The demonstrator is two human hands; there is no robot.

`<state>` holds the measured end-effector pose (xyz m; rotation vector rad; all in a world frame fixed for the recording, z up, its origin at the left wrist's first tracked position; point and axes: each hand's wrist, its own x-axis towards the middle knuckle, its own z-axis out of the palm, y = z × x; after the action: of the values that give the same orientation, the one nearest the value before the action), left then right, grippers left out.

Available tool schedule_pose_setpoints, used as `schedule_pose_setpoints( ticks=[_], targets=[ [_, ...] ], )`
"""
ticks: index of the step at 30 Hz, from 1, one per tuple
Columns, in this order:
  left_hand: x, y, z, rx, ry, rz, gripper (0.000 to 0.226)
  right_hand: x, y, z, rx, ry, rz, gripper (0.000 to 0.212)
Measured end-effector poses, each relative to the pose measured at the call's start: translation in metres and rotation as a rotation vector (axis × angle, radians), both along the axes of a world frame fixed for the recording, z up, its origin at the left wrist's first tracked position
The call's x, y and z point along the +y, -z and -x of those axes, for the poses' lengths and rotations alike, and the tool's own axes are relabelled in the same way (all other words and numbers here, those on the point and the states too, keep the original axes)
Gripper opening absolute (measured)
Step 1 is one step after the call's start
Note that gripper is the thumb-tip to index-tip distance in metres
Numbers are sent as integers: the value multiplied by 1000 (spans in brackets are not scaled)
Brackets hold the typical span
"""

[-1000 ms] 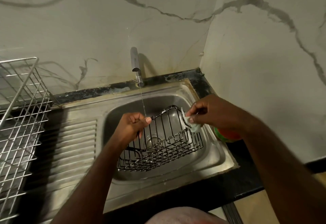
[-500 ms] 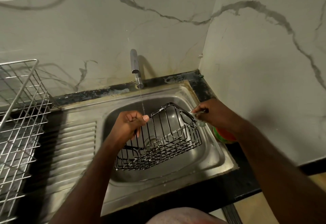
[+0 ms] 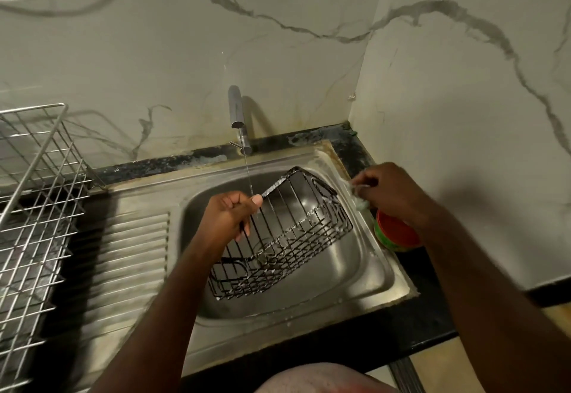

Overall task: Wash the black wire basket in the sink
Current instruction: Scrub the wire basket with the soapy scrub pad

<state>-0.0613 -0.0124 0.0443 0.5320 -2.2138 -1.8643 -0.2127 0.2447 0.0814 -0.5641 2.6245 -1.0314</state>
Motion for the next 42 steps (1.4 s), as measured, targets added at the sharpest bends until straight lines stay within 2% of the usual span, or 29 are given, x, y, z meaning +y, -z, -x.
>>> schedule_pose_setpoints(
  ticks=[3,6,12,17,20,24,28,32,35,39,42],
  targets=[
    [6,-1,8,-19,-26,27,27,-14,-26,-17,73,47,250,16],
    [17,-3,13,-39,4,84,24,-34,-47,-32,156,-21,307,15],
    [31,-4,19,-75,52,75,30,-79,-29,-48,275,-120,14,22],
    [37,-13,16,-22,64,-131,52,-104,-16,-76,300,-252,-112,28],
    [36,-9,14,-92,32,-148,74,-95,-18,-63,317,-207,-131,20],
    [34,0,18,-178,32,-151,89,-73,-22,-34,326,-90,-179,23],
    [34,1,23,-199,69,-293,106,-78,-18,-49,408,-150,-190,21],
    [32,-3,28,-219,206,-510,123,-95,-10,-69,308,-160,-133,25],
    [25,1,32,-239,217,-713,128,-97,-6,-73,306,-165,-109,23],
    [21,4,33,-248,242,-896,132,-97,-4,-83,323,-227,-177,20],
    [20,6,36,-233,211,-919,132,-95,1,-98,268,-304,-166,24]
  ],
)
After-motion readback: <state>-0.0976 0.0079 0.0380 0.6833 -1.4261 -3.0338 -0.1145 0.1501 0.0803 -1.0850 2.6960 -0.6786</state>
